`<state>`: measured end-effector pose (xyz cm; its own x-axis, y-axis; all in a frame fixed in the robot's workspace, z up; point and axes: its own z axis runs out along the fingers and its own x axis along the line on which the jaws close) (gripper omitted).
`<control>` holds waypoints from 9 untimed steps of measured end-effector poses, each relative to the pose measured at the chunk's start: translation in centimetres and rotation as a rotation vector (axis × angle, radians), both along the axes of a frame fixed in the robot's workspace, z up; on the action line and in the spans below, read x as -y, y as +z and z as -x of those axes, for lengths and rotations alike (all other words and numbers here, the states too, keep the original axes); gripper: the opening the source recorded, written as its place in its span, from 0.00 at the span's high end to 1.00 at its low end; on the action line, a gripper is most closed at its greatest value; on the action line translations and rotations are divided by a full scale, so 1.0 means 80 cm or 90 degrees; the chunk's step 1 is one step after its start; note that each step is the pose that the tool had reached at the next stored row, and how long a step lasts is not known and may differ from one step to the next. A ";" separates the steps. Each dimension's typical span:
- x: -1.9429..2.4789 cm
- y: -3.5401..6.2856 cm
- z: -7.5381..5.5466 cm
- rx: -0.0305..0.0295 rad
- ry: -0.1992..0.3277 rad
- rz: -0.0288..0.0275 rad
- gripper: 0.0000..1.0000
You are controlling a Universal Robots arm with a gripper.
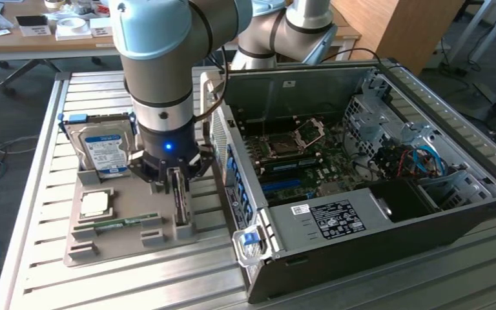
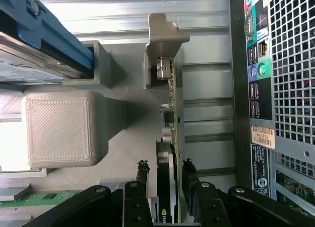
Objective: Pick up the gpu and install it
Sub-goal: 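Pick up the gpu and move the gpu toward the slot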
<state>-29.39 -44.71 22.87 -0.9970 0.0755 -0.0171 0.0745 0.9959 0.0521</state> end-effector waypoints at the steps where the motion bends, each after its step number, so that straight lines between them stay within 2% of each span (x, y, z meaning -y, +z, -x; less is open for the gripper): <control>1: 0.0000 0.001 0.000 0.0000 0.000 0.0000 0.59; 9: 0.0001 0.003 0.000 0.0000 0.000 0.0000 0.59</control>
<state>-29.39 -44.72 23.09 -0.9970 0.0755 -0.0171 0.0745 0.9959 0.0521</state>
